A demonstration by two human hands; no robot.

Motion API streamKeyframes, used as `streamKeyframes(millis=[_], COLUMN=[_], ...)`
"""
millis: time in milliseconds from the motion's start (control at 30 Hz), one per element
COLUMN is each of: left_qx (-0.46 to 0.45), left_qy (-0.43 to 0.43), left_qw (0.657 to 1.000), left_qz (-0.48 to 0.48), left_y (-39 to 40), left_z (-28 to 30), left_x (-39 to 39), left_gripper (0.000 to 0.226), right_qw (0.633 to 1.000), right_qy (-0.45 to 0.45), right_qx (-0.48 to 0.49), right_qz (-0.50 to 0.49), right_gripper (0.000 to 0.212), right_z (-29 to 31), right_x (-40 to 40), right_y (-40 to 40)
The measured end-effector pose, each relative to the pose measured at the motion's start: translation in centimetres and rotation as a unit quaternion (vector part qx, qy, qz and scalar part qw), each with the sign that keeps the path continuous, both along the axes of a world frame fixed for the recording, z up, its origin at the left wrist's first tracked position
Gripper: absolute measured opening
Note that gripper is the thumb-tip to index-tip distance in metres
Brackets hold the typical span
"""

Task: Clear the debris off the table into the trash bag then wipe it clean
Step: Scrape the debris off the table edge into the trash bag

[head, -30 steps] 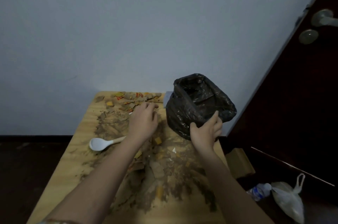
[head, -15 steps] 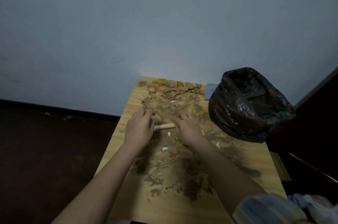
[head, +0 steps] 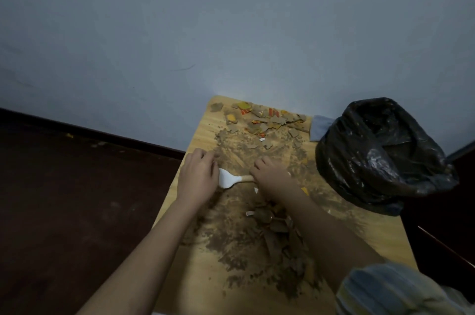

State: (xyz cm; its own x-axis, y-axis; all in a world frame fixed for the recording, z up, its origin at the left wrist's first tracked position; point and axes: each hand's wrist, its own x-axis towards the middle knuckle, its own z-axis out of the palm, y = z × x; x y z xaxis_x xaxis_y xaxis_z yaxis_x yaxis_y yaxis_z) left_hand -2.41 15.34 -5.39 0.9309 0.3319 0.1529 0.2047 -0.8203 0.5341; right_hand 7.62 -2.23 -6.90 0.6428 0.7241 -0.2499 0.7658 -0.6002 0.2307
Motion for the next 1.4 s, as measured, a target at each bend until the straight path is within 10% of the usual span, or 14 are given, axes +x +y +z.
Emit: streamKeyframes(millis=[467, 867, 1400], left_qx=[-0.008, 0.178, 0.153], left_qy=[0.109, 0.197, 0.223], left_qw=[0.991, 0.963, 0.962], left_qz=[0.080, -0.032, -0.048], left_y=[4.4, 3.9, 4.2], left_z=[-2.7, -4.7, -4.0], left_x=[4.9, 6.7, 6.6], left_gripper=[0.038, 0.048, 0.050], right_qw=[0.944, 0.986, 0.982], right_qy=[0.070, -0.032, -0.026], right_qx=[0.251, 0.084, 0.052], right_qz=[-0.200, -0.142, -0.179], right_gripper=[0.019, 0.038, 0.036], right_z=[4.2, 4.4, 7.1], right_x=[4.3, 7.1, 7.0], right_y=[0.7, 10.3, 7.6])
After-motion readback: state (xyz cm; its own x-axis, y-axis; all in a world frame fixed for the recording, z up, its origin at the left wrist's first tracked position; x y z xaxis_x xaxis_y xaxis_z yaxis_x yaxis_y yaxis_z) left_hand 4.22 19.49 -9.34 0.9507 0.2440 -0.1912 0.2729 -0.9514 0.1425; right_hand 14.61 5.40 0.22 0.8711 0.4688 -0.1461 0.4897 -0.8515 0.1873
